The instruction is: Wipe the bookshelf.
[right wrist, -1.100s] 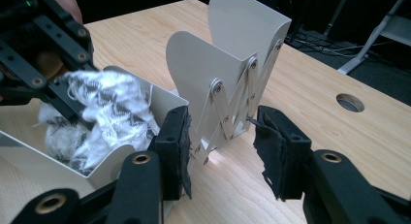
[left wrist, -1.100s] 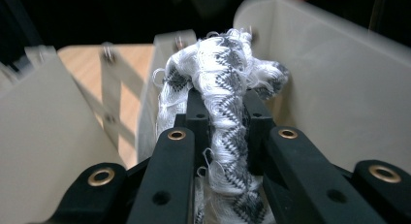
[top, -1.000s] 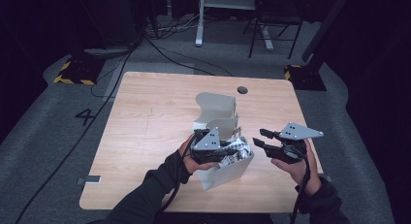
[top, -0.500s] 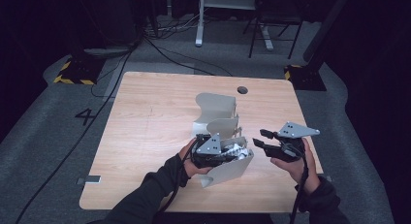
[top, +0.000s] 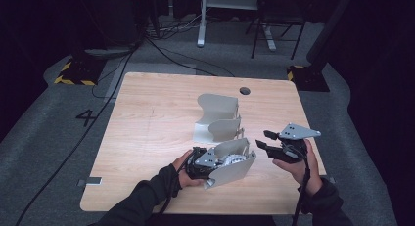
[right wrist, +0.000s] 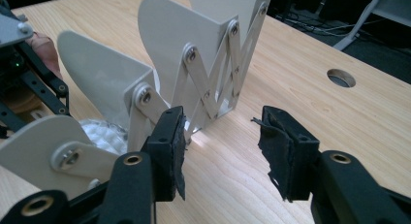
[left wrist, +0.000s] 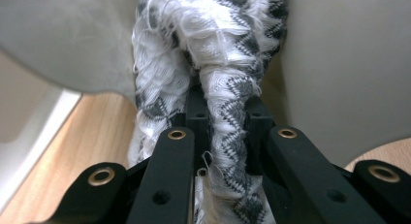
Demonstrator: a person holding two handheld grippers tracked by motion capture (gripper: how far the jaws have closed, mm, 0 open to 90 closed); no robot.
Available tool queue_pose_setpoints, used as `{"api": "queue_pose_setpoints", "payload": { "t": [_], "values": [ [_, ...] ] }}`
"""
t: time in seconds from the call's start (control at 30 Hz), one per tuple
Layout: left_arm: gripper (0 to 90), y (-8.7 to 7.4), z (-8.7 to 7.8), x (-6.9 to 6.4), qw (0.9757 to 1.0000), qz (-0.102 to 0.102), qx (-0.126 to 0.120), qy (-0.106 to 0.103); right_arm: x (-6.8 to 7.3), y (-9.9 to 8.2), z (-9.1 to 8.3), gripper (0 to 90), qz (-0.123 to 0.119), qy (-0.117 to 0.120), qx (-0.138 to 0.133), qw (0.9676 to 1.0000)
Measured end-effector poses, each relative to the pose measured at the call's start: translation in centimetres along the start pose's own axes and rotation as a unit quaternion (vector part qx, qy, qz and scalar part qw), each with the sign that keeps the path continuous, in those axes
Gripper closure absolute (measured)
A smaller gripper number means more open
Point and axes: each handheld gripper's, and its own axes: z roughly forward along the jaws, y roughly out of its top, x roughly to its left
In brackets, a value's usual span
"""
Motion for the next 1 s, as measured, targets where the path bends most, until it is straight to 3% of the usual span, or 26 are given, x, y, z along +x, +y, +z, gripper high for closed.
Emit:
{"api": "queue_pose_setpoints", "payload": {
  "t": [0.07,0.13,0.23,0.33,0.4,0.53,0.67,0.77,0.87,1.0],
  "values": [
    [78.9,-0.4,0.5,-0.1,0.9999,0.004,0.015,-0.004,-0.1,-0.2,0.2,52.4,0.0,-0.002,0.004,1.0],
    [78.8,-0.7,0.6,0.0,0.9999,-0.005,0.006,-0.008,-0.3,-0.4,0.3,52.4,0.001,-0.004,0.005,1.0],
    [79.0,-0.5,0.3,-0.1,1.0,-0.001,0.0,-0.003,-0.5,-0.7,0.5,52.1,0.005,-0.006,0.008,0.9999],
    [79.1,0.3,-0.4,-0.4,0.9998,0.011,-0.012,0.008,-1.4,-1.7,1.6,49.9,0.014,-0.017,0.022,0.9995],
    [79.1,1.2,-1.5,-0.5,0.9991,0.016,-0.036,0.013,-2.0,-2.4,2.4,48.6,0.018,-0.006,0.021,0.9996],
    [79.2,3.0,-3.5,-0.5,0.9958,0.029,-0.082,0.028,-2.7,-3.4,3.5,46.0,0.02,0.012,0.024,0.9994],
    [79.2,4.0,-4.6,-0.4,0.9929,0.038,-0.106,0.039,-2.7,-4.0,4.5,43.7,-0.008,0.012,0.036,0.9992],
    [79.2,4.7,-5.1,-0.5,0.9909,0.043,-0.122,0.04,-2.6,-4.6,5.3,42.5,-0.02,0.032,0.038,0.9986],
    [79.0,5.3,-5.5,-0.5,0.9885,0.044,-0.138,0.043,-2.4,-5.2,6.5,41.2,0.0,0.023,0.059,0.998],
    [79.0,6.0,-5.5,-0.4,0.9863,0.042,-0.154,0.042,-1.8,-6.1,7.9,40.7,-0.008,0.025,0.073,0.997]
  ]
}}
